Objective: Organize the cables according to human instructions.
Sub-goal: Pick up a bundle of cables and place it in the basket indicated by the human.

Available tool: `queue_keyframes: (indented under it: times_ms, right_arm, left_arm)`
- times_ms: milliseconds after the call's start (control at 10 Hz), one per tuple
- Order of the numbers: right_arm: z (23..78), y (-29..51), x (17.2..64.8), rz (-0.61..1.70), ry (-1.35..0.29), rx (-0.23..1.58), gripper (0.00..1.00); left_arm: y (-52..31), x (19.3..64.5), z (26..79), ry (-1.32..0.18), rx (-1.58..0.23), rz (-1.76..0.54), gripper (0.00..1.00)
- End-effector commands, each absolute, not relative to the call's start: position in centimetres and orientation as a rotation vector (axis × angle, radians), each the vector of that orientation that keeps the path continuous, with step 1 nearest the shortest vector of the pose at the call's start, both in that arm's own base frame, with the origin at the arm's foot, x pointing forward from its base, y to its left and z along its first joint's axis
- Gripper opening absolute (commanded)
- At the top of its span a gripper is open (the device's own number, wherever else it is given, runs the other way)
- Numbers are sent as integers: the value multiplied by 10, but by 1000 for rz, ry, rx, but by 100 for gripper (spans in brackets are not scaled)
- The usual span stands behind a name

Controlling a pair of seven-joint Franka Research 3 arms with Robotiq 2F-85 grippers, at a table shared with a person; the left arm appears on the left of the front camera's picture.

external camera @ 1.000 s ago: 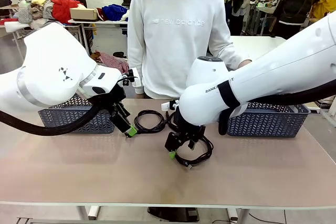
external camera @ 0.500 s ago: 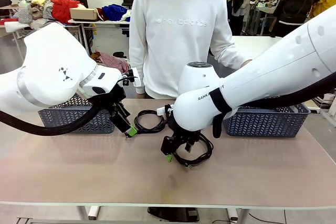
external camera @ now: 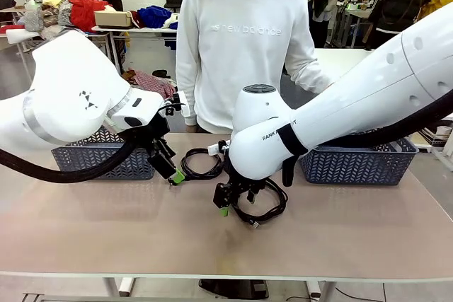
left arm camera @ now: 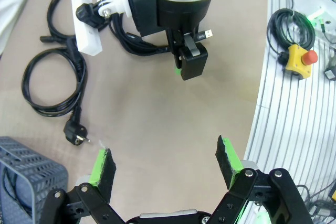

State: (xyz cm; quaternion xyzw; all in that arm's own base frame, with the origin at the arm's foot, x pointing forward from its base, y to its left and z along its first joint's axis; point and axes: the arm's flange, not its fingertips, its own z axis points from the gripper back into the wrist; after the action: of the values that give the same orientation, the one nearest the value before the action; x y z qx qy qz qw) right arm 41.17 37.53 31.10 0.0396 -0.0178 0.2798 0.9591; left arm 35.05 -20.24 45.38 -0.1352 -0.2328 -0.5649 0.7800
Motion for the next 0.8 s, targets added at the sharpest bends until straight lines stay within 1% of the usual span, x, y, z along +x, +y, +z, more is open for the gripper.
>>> queue_keyframes:
  times_ms: [0, 500, 600, 700]
  right_arm:
    - [306, 388, 420, 515, -75, 34, 100]
    - [301, 387, 427, 494, -56, 32, 100]
    - [300, 387, 428, 489, -48, 37, 97]
    - [300, 387, 428, 485, -48, 39, 83]
  left_arm:
    - [-201, 349, 452, -505, -289, -1216, 100]
    - [-201, 349, 452, -505, -289, -1216, 100]
    - [-201, 349, 452, -505, -289, -1216, 100]
    - [-201, 349, 452, -505, -289, -1216, 100]
